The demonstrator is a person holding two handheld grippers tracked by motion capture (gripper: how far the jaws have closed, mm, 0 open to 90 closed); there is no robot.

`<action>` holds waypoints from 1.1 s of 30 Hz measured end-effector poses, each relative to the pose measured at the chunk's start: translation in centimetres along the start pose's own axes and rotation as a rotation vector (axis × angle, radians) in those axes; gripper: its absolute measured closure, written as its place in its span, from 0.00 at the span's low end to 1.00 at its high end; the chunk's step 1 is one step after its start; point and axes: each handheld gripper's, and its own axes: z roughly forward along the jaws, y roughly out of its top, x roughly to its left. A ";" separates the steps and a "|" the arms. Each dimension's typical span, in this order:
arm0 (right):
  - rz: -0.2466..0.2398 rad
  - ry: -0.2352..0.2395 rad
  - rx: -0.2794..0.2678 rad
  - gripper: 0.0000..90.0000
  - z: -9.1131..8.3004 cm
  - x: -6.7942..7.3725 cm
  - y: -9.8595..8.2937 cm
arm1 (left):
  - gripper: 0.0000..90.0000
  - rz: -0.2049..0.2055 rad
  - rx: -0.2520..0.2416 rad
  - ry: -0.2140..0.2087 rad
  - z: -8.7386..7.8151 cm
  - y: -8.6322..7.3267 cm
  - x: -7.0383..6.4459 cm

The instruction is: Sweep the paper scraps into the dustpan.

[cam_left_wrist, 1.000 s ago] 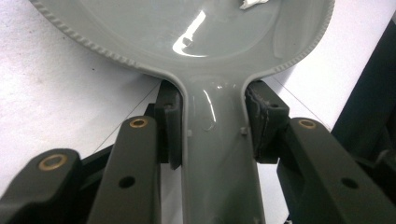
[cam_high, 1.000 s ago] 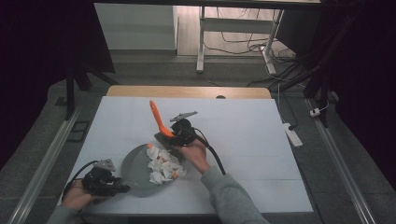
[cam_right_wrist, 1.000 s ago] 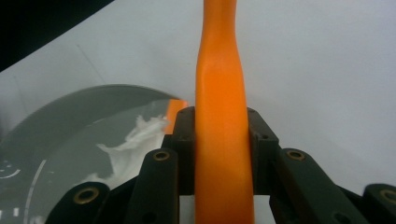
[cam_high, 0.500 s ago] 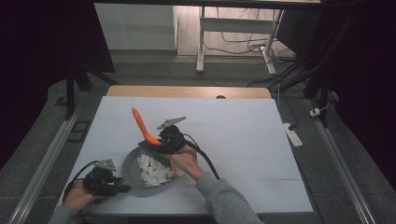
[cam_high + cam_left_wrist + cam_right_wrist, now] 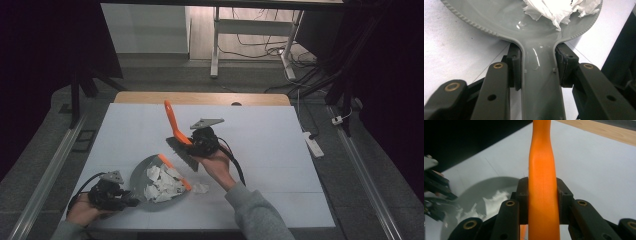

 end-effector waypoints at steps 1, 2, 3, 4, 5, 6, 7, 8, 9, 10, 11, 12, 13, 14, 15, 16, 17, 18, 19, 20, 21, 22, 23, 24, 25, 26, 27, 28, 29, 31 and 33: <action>-0.006 -0.012 0.005 0.78 -0.2 -0.1 -0.3 | 0.68 -0.001 0.000 0.000 0.0 0.0 0.0; -0.010 -0.021 0.010 0.78 -0.4 -0.3 -0.7 | 0.68 -0.002 -0.001 0.000 0.0 0.0 0.0; -0.005 -0.028 0.016 0.78 -0.6 -0.5 -1.0 | 0.68 -0.001 -0.001 0.000 0.0 0.0 0.0; -0.003 -0.035 0.019 0.78 -0.8 -0.7 -1.2 | 0.68 0.000 0.001 0.001 -0.1 -0.1 -0.1; 0.003 -0.042 0.023 0.78 -1.1 -1.0 -1.5 | 0.68 0.001 0.001 0.000 -0.1 -0.1 -0.1; 0.008 -0.049 0.026 0.78 -1.4 -1.2 -1.7 | 0.68 0.003 0.001 0.000 -0.1 -0.1 -0.1; 0.013 -0.058 0.028 0.78 -1.8 -1.3 -1.9 | 0.68 0.003 0.001 -0.001 -0.2 -0.2 -0.1; 0.015 -0.066 0.028 0.78 -2.2 -1.5 -2.1 | 0.68 0.006 0.000 -0.002 -0.2 -0.2 -0.1; 0.023 -0.075 0.032 0.78 -2.7 -1.7 -2.4 | 0.68 0.007 0.002 -0.003 -0.2 -0.3 -0.1; 0.031 -0.083 0.031 0.78 -3.1 -1.9 -2.7 | 0.68 0.008 0.002 -0.004 -0.2 -0.3 -0.1; 0.046 -0.093 0.028 0.78 -3.5 -2.0 -3.1 | 0.68 0.009 0.003 -0.004 -0.2 -0.3 -0.2; 0.063 -0.096 0.023 0.78 -3.9 -2.1 -3.6 | 0.68 0.011 0.004 -0.004 -0.2 -0.3 -0.2; 0.073 -0.098 0.024 0.78 -4.3 -2.1 -4.1 | 0.68 0.011 0.005 -0.005 -0.1 -0.3 -0.2; 0.079 -0.104 0.026 0.78 -4.6 -2.2 -4.5 | 0.68 0.012 0.007 -0.005 -0.1 -0.3 -0.2; 0.084 -0.114 0.027 0.78 -4.9 -2.2 -5.0 | 0.68 0.012 0.009 -0.005 -0.1 -0.3 -0.2; 0.085 -0.123 0.031 0.78 -5.1 -2.3 -5.3 | 0.68 0.013 0.009 -0.005 -0.1 -0.3 -0.2; 0.090 -0.129 0.034 0.78 -5.3 -2.3 -5.7 | 0.68 0.013 0.011 -0.005 0.0 -0.2 -0.2; 0.097 -0.135 0.038 0.78 -5.4 -2.4 -6.0 | 0.68 0.014 0.011 -0.005 0.0 -0.2 -0.2; 0.105 -0.137 0.042 0.78 -5.5 -2.5 -6.2 | 0.68 0.015 0.011 -0.005 0.0 -0.2 -0.3; 0.111 -0.139 0.044 0.78 -5.6 -2.6 -6.4 | 0.68 0.018 0.010 -0.005 0.0 -0.2 -0.4; 0.121 -0.141 0.043 0.78 -5.6 -2.6 -6.6 | 0.68 0.021 0.013 -0.007 0.0 -0.2 -0.5; 0.125 -0.141 0.043 0.78 -5.6 -2.6 -6.8 | 0.68 0.024 0.016 -0.008 0.0 -0.1 -0.5; 0.131 -0.139 0.045 0.78 -5.5 -2.6 -7.0 | 0.68 0.028 0.016 -0.008 0.1 -0.1 -0.5; 0.131 -0.140 0.051 0.78 -5.4 -2.6 -7.1 | 0.68 0.029 0.017 -0.009 0.1 -0.1 -0.6; 0.133 -0.142 0.059 0.78 -5.3 -2.6 -7.1 | 0.68 0.029 0.019 -0.009 0.1 -0.1 -0.6; 0.136 -0.142 0.063 0.78 -5.1 -2.5 -7.2 | 0.68 0.029 0.019 -0.009 0.1 -0.1 -0.6; 0.141 -0.137 0.064 0.78 -5.0 -2.4 -7.2 | 0.68 0.029 0.018 -0.010 0.1 -0.1 -0.5; 0.141 -0.131 0.069 0.78 -4.8 -2.3 -7.2 | 0.68 0.028 0.018 -0.008 0.1 -0.1 -0.6; 0.138 -0.131 0.071 0.78 -4.7 -2.2 -7.2 | 0.68 0.030 0.021 -0.009 0.1 -0.1 -0.6; 0.131 -0.124 0.069 0.78 -4.5 -1.9 -7.1 | 0.68 0.030 0.019 -0.011 0.2 -0.1 -0.6; 0.128 -0.118 0.071 0.78 -4.3 -1.6 -7.1 | 0.68 0.031 0.020 -0.012 0.2 -0.1 -0.6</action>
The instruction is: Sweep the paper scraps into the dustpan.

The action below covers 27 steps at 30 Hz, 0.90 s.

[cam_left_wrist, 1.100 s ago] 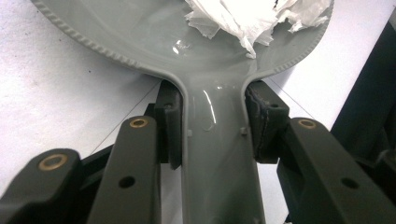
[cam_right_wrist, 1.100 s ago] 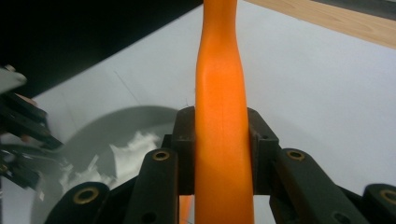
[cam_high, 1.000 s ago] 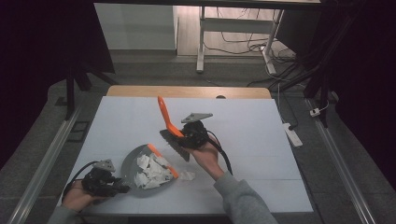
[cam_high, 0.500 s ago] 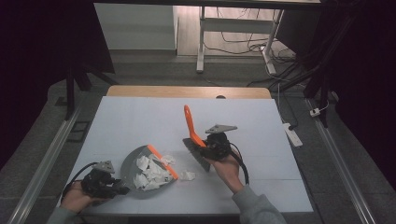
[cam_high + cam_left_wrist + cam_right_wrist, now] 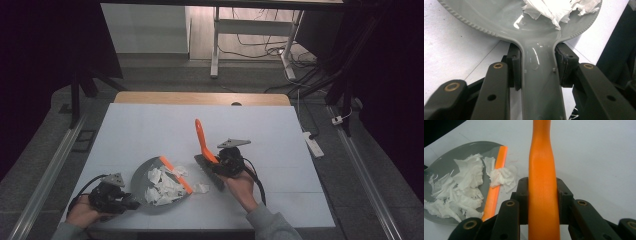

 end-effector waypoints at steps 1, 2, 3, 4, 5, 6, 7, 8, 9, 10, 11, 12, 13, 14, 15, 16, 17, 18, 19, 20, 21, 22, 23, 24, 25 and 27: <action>-0.004 0.003 -0.001 0.78 0.1 0.2 0.0 | 0.68 0.001 0.001 0.000 0.0 0.0 0.0; -0.007 0.006 -0.001 0.78 0.2 0.3 0.0 | 0.68 0.001 0.001 -0.001 0.0 0.0 0.0; -0.009 0.009 0.000 0.78 0.2 0.4 0.0 | 0.68 0.001 0.001 -0.001 0.0 0.0 0.0; -0.007 0.013 -0.001 0.78 0.3 0.6 0.0 | 0.68 0.001 0.002 -0.001 0.1 0.0 0.0; -0.007 0.019 -0.001 0.78 0.5 0.7 0.0 | 0.68 0.002 0.002 -0.001 0.1 0.1 0.0; -0.006 0.025 0.000 0.78 0.6 0.9 0.1 | 0.68 0.002 0.002 -0.001 0.1 0.1 -0.1; -0.010 0.028 0.001 0.78 0.8 1.1 0.1 | 0.68 0.002 0.002 -0.002 0.1 0.1 -0.1; -0.014 0.030 0.002 0.78 1.0 1.3 0.2 | 0.68 0.002 0.002 -0.001 0.1 0.2 -0.1; -0.015 0.035 0.003 0.78 1.2 1.5 0.3 | 0.68 0.004 0.002 -0.004 0.1 0.2 -0.2; -0.020 0.040 0.007 0.78 1.4 1.7 0.3 | 0.68 0.007 0.006 -0.003 0.2 0.2 -0.2; -0.024 0.045 0.011 0.78 1.7 2.0 0.5 | 0.68 0.010 0.007 -0.006 0.3 0.3 -0.3; -0.028 0.050 0.013 0.78 2.0 2.3 0.6 | 0.68 0.012 0.009 -0.007 0.3 0.4 -0.4; -0.033 0.057 0.014 0.78 2.3 2.6 0.7 | 0.68 0.017 0.011 -0.007 0.4 0.4 -0.4; -0.036 0.062 0.015 0.78 2.7 2.9 0.9 | 0.68 0.016 0.012 -0.008 0.4 0.5 -0.5; -0.040 0.070 0.019 0.78 3.0 3.2 1.1 | 0.68 0.017 0.012 -0.008 0.5 0.5 -0.5; -0.035 0.084 0.019 0.78 3.5 3.6 1.3 | 0.68 0.016 0.011 -0.009 0.4 0.5 -0.5; -0.031 0.099 0.019 0.78 3.9 3.9 1.5 | 0.68 0.014 0.010 -0.009 0.5 0.5 -0.5; -0.028 0.115 0.018 0.78 4.2 4.4 1.7 | 0.68 0.014 0.010 -0.007 0.5 0.5 -0.5; -0.026 0.134 0.013 0.78 4.6 4.9 1.9 | 0.68 0.012 0.010 -0.009 0.5 0.5 -0.5; -0.024 0.160 0.010 0.78 4.9 5.4 2.0 | 0.68 0.013 0.009 -0.009 0.5 0.5 -0.5; -0.030 0.182 0.008 0.78 5.1 6.0 2.2 | 0.68 0.012 0.009 -0.008 0.5 0.5 -0.5; -0.043 0.203 0.003 0.78 5.2 6.5 2.5 | 0.68 0.013 0.008 -0.007 0.5 0.5 -0.5; -0.052 0.221 -0.005 0.78 5.1 6.9 2.7 | 0.68 0.012 0.007 -0.008 0.5 0.5 -0.5; -0.055 0.239 -0.015 0.78 5.0 7.2 3.0 | 0.68 0.011 0.007 -0.009 0.5 0.4 -0.5; -0.055 0.245 -0.028 0.78 4.7 7.2 3.3 | 0.68 0.009 0.005 -0.009 0.5 0.4 -0.5; -0.057 0.231 -0.054 0.78 4.1 6.9 3.9 | 0.68 0.009 0.005 -0.010 0.5 0.4 -0.5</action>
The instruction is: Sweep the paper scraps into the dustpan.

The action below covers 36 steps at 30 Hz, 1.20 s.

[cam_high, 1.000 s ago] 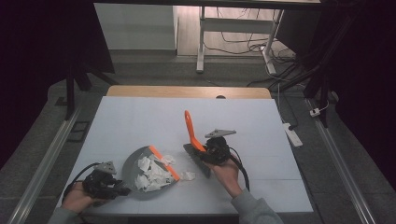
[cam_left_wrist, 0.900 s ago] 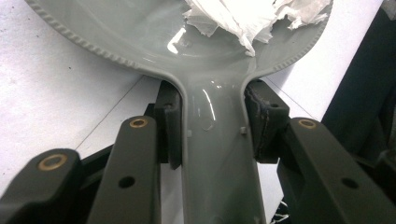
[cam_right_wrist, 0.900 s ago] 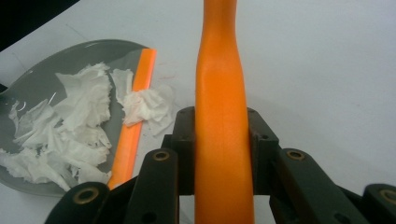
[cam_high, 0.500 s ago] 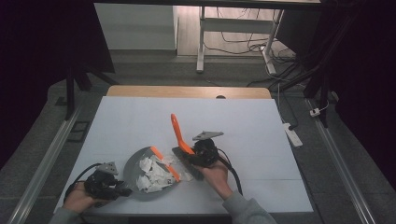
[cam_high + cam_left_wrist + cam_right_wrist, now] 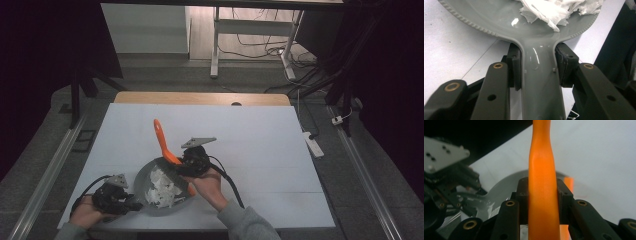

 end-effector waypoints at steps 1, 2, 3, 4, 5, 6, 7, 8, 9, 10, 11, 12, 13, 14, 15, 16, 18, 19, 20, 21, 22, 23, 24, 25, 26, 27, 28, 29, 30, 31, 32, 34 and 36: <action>-0.004 -0.018 -0.010 0.78 -0.4 -0.3 0.3 | 0.68 -0.001 -0.001 0.000 0.0 0.0 0.0; -0.004 -0.036 -0.018 0.78 -0.7 -0.7 0.6 | 0.68 -0.002 -0.003 0.000 0.0 0.0 0.0; -0.001 -0.055 -0.025 0.78 -1.1 -1.1 0.8 | 0.68 -0.002 -0.002 0.000 0.0 0.0 0.0; -0.001 -0.079 -0.031 0.78 -1.3 -1.6 1.0 | 0.68 -0.002 -0.002 0.001 0.0 0.0 0.0; 0.004 -0.095 -0.030 0.78 -1.4 -2.2 1.2 | 0.68 -0.001 -0.002 0.001 0.0 0.0 0.0; 0.019 -0.097 -0.031 0.78 -1.5 -2.7 1.3 | 0.68 -0.001 -0.002 0.000 0.0 0.0 0.1; 0.028 -0.101 -0.030 0.78 -1.4 -3.2 1.3 | 0.68 -0.001 -0.001 0.000 0.0 0.0 0.1; 0.026 -0.119 -0.024 0.78 -1.2 -3.6 1.3 | 0.68 -0.002 -0.001 0.000 0.0 0.0 0.1; 0.017 -0.137 -0.015 0.78 -1.0 -3.9 1.3 | 0.68 -0.001 -0.001 0.001 0.0 0.0 0.1; 0.013 -0.146 -0.009 0.78 -0.6 -4.3 1.3 | 0.68 -0.001 -0.001 0.001 0.0 0.0 0.1; 0.008 -0.155 0.000 0.78 -0.3 -4.6 1.2 | 0.68 -0.002 -0.001 0.001 0.0 0.0 0.1; 0.004 -0.168 0.012 0.78 0.1 -4.9 1.2 | 0.68 -0.001 0.000 0.001 0.0 0.0 0.1; 0.003 -0.178 0.024 0.78 0.5 -5.2 1.1 | 0.68 -0.002 0.000 0.001 0.0 0.0 0.1; 0.005 -0.184 0.037 0.78 0.9 -5.4 1.0 | 0.68 -0.001 0.000 0.000 0.0 0.0 0.1; 0.009 -0.185 0.049 0.78 1.3 -5.6 0.9 | 0.68 -0.001 0.000 0.000 0.0 0.0 0.1; 0.009 -0.189 0.060 0.78 1.6 -5.7 0.8 | 0.68 -0.001 -0.001 -0.001 0.0 0.0 0.1; 0.009 -0.184 0.070 0.78 2.1 -5.7 0.8 | 0.68 -0.001 -0.001 -0.001 0.0 0.0 0.1; 0.015 -0.171 0.073 0.78 2.3 -5.6 0.9 | 0.68 -0.001 -0.001 -0.001 0.0 0.0 0.1; 0.028 -0.149 0.074 0.78 2.5 -5.4 0.9 | 0.68 -0.001 -0.001 0.000 0.0 0.0 0.1; 0.038 -0.130 0.078 0.78 2.7 -5.2 0.9 | 0.68 -0.001 0.000 0.001 0.0 0.0 0.1; 0.034 -0.108 0.091 0.78 3.2 -4.6 0.8 | 0.68 -0.001 -0.001 0.001 0.0 0.0 0.1; 0.034 -0.108 0.091 0.78 3.2 -4.6 0.8 | 0.68 -0.003 -0.002 0.002 0.1 0.0 0.1; 0.032 -0.084 0.094 0.78 3.6 -3.9 0.7 | 0.68 -0.004 -0.003 0.002 0.1 0.0 0.0; 0.032 -0.084 0.094 0.78 3.6 -3.9 0.7 | 0.68 -0.005 -0.001 0.003 0.1 0.1 0.0; 0.040 -0.066 0.091 0.78 3.7 -3.6 0.6 | 0.68 -0.006 -0.002 0.003 0.1 0.1 0.0; 0.045 -0.051 0.090 0.78 3.8 -3.3 0.6 | 0.68 -0.007 -0.005 0.003 0.1 0.1 0.0; 0.035 -0.047 0.092 0.78 3.9 -2.9 0.6 | 0.68 -0.007 -0.003 0.004 0.1 0.1 0.0; 0.025 -0.037 0.094 0.78 3.9 -2.4 0.7 | 0.68 -0.008 -0.004 0.004 0.1 0.1 0.0; 0.026 -0.018 0.095 0.78 3.9 -2.1 0.7 | 0.68 -0.008 -0.005 0.003 0.1 0.1 0.0; 0.031 0.014 0.091 0.78 3.9 -1.7 0.8 | 0.68 -0.008 -0.004 0.002 0.1 0.1 0.1; 0.026 0.040 0.085 0.78 3.8 -1.3 0.9 | 0.68 -0.007 -0.003 0.002 0.2 0.1 0.1; -0.022 0.037 0.071 0.78 3.4 -0.6 1.2 | 0.68 -0.007 -0.004 0.003 0.2 0.1 0.0; -0.049 0.035 0.040 0.78 2.8 -0.4 1.6 | 0.68 -0.008 -0.008 0.002 0.2 0.1 0.1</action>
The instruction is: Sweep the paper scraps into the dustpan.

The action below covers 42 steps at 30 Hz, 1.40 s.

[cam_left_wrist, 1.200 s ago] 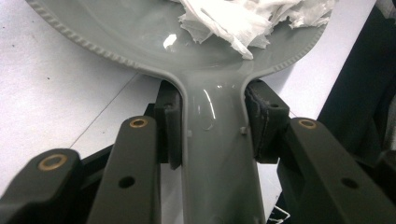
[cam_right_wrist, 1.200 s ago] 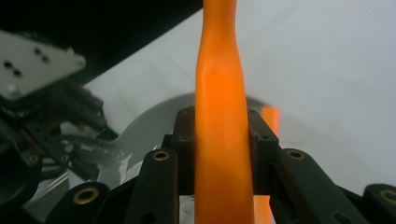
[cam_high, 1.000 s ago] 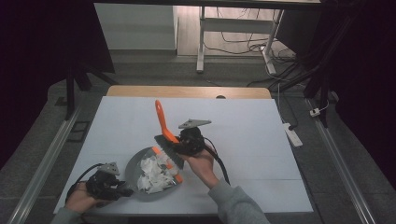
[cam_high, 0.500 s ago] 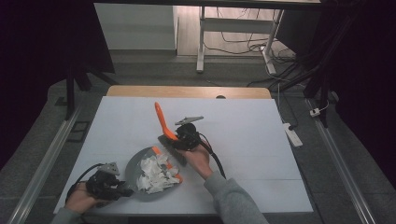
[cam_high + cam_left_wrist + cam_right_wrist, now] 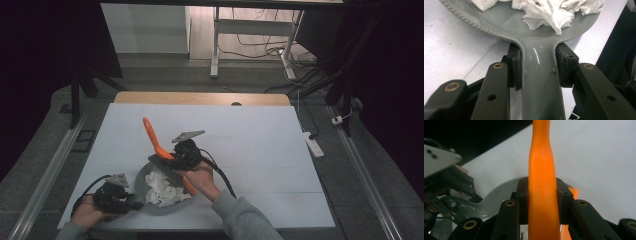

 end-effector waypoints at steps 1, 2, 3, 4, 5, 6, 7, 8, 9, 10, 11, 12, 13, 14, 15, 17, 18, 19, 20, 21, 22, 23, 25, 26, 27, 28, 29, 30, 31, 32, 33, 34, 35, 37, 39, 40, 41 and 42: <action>-0.001 -0.004 -0.018 0.78 -0.4 -0.1 0.2 | 0.68 0.000 -0.003 0.001 0.0 0.0 0.0; -0.001 -0.013 -0.032 0.78 -0.8 -0.2 0.3 | 0.68 -0.003 -0.009 0.002 0.0 -0.1 0.0; -0.002 -0.022 -0.040 0.78 -1.2 -0.4 0.5 | 0.68 -0.004 -0.013 0.002 0.0 -0.1 0.0; -0.002 -0.029 -0.048 0.78 -1.6 -0.6 0.6 | 0.68 -0.005 -0.018 0.000 0.0 -0.1 0.1; -0.001 -0.038 -0.055 0.78 -1.9 -0.9 0.7 | 0.68 -0.006 -0.020 -0.001 0.0 -0.1 0.1; 0.003 -0.044 -0.059 0.78 -2.2 -1.1 0.7 | 0.68 -0.006 -0.022 0.000 0.1 -0.1 0.1; 0.008 -0.051 -0.063 0.78 -2.5 -1.4 0.7 | 0.68 -0.007 -0.023 -0.001 0.1 -0.1 0.1; 0.014 -0.055 -0.066 0.78 -2.8 -1.6 0.7 | 0.68 -0.004 -0.022 0.000 0.1 -0.1 0.1; 0.020 -0.059 -0.070 0.78 -3.0 -1.7 0.7 | 0.68 -0.006 -0.026 0.001 0.1 -0.1 0.1; 0.022 -0.065 -0.074 0.78 -3.2 -1.9 0.7 | 0.68 -0.004 -0.025 0.001 0.1 -0.1 0.1; 0.025 -0.069 -0.078 0.78 -3.3 -2.0 0.6 | 0.68 -0.007 -0.029 0.001 0.1 -0.2 0.0; 0.026 -0.071 -0.081 0.78 -3.5 -2.2 0.6 | 0.68 -0.006 -0.032 0.003 0.1 -0.2 0.0; 0.028 -0.073 -0.084 0.78 -3.6 -2.3 0.5 | 0.68 -0.006 -0.033 0.003 0.1 -0.2 0.0; 0.030 -0.078 -0.085 0.78 -3.8 -2.4 0.4 | 0.68 -0.006 -0.034 0.003 0.1 -0.2 0.0; 0.034 -0.081 -0.086 0.78 -3.9 -2.5 0.3 | 0.68 -0.007 -0.037 0.003 0.1 -0.2 0.0; 0.039 -0.088 -0.086 0.78 -4.1 -2.8 0.1 | 0.68 -0.008 -0.043 0.005 0.2 -0.2 0.0; 0.042 -0.092 -0.088 0.78 -4.3 -2.9 0.0 | 0.68 -0.009 -0.045 0.006 0.2 -0.2 0.0; 0.048 -0.094 -0.087 0.78 -4.4 -3.1 -0.2 | 0.68 -0.010 -0.047 0.008 0.3 -0.2 0.0; 0.050 -0.096 -0.087 0.78 -4.5 -3.3 -0.3 | 0.68 -0.011 -0.049 0.009 0.3 -0.2 0.0; 0.054 -0.096 -0.091 0.78 -4.6 -3.4 -0.4 | 0.68 -0.012 -0.050 0.009 0.3 -0.1 0.0; 0.061 -0.099 -0.091 0.78 -4.7 -3.6 -0.5 | 0.68 -0.012 -0.051 0.010 0.3 -0.1 0.0; 0.064 -0.104 -0.090 0.78 -4.9 -3.7 -0.6 | 0.68 -0.015 -0.055 0.013 0.3 -0.1 0.0; 0.071 -0.108 -0.094 0.78 -5.1 -4.0 -0.8 | 0.68 -0.016 -0.061 0.023 0.3 -0.1 0.0; 0.071 -0.112 -0.094 0.78 -5.3 -4.1 -0.9 | 0.68 -0.016 -0.068 0.031 0.2 -0.1 0.0; 0.073 -0.112 -0.098 0.78 -5.4 -4.2 -1.0 | 0.68 -0.019 -0.078 0.033 0.1 -0.1 0.0; 0.072 -0.114 -0.098 0.78 -5.6 -4.2 -1.1 | 0.68 -0.022 -0.086 0.036 0.0 -0.1 0.0; 0.074 -0.117 -0.099 0.78 -5.7 -4.3 -1.2 | 0.68 -0.022 -0.094 0.036 -0.1 -0.2 0.0; 0.073 -0.116 -0.102 0.78 -5.9 -4.3 -1.3 | 0.68 -0.024 -0.103 0.039 -0.2 -0.2 0.0; 0.073 -0.117 -0.106 0.78 -6.0 -4.3 -1.4 | 0.68 -0.022 -0.106 0.044 -0.3 -0.2 0.0; 0.073 -0.119 -0.107 0.78 -6.3 -4.3 -1.4 | 0.68 -0.024 -0.116 0.050 -0.3 -0.2 0.0; 0.074 -0.119 -0.111 0.78 -6.5 -4.3 -1.5 | 0.68 -0.019 -0.122 0.057 -0.4 -0.2 0.0; 0.074 -0.118 -0.116 0.78 -6.7 -4.4 -1.5 | 0.68 -0.022 -0.135 0.064 -0.5 -0.2 0.0; 0.074 -0.117 -0.119 0.78 -6.9 -4.4 -1.5 | 0.68 -0.023 -0.144 0.068 -0.6 -0.2 0.0; 0.072 -0.121 -0.126 0.78 -7.4 -4.5 -1.6 | 0.68 -0.023 -0.167 0.078 -0.8 -0.2 -0.1; 0.071 -0.127 -0.129 0.78 -8.0 -4.7 -1.7 | 0.68 -0.026 -0.183 0.079 -1.0 -0.2 0.0; 0.071 -0.129 -0.132 0.78 -8.2 -4.9 -1.8 | 0.68 -0.032 -0.193 0.083 -1.0 -0.2 -0.1; 0.073 -0.133 -0.135 0.78 -8.5 -5.0 -1.8 | 0.68 -0.032 -0.196 0.086 -1.0 -0.2 -0.1; 0.075 -0.137 -0.135 0.78 -8.7 -5.1 -2.0 | 0.68 -0.032 -0.197 0.082 -1.0 -0.2 -0.1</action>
